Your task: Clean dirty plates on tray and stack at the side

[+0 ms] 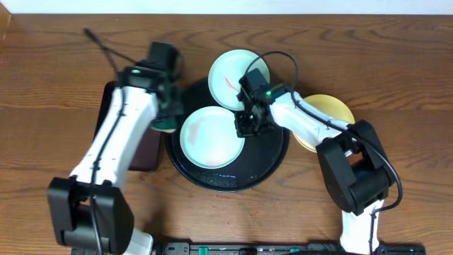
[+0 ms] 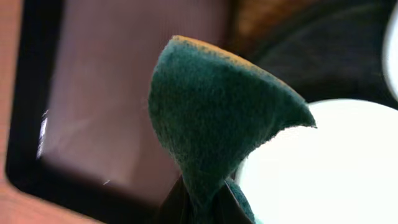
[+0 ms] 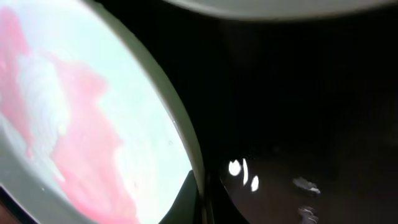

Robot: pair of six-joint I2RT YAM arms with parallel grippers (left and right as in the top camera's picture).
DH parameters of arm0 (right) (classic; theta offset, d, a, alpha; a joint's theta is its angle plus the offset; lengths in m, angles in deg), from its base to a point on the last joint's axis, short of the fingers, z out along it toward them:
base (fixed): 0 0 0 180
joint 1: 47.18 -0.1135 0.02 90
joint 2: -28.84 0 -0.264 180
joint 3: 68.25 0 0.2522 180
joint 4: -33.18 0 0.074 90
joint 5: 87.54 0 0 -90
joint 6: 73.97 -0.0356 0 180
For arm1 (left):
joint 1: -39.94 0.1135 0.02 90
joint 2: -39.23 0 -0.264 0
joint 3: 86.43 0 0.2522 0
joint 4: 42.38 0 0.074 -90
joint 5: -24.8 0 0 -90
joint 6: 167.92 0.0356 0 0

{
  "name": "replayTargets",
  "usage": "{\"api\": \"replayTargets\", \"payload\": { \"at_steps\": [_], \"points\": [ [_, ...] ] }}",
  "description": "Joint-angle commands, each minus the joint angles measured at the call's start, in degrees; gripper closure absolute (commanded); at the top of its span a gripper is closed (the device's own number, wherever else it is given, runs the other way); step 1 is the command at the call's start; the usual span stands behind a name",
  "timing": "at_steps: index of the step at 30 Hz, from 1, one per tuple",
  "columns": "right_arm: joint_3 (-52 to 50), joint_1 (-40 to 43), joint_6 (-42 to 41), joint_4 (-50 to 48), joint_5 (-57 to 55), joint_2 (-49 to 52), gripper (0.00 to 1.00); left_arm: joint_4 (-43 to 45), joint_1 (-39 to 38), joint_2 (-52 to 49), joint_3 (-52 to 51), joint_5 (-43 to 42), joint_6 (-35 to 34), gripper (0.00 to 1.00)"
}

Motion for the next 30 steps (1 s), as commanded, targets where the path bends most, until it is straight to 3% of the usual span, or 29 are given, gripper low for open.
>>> {"api": "replayTargets", "payload": {
  "at_steps": [1, 9, 20, 30],
  "points": [
    [4.2, -2.7, 5.5, 3.2, -7.0, 0.3, 0.99, -1.2, 5.7, -0.1, 0.7, -1.5, -0.3, 0.93],
    [8.3, -6.7, 6.7, 9.1, -23.3, -4.5, 0.99, -1.2, 12.3, -0.1, 0.6, -1.5, -0.3, 0.93],
    [8.3, -11.3, 6.7, 10.0, -51.0, -17.7, 0.99, -1.1, 12.6, -2.3, -0.1, -6.1, 0.4, 0.93],
    [8.3, -17.7, 8.2, 10.3, -69.4, -21.6, 0.99, -1.2, 12.6, -6.0, -0.1, -7.5, 0.3, 0.93]
  ]
}}
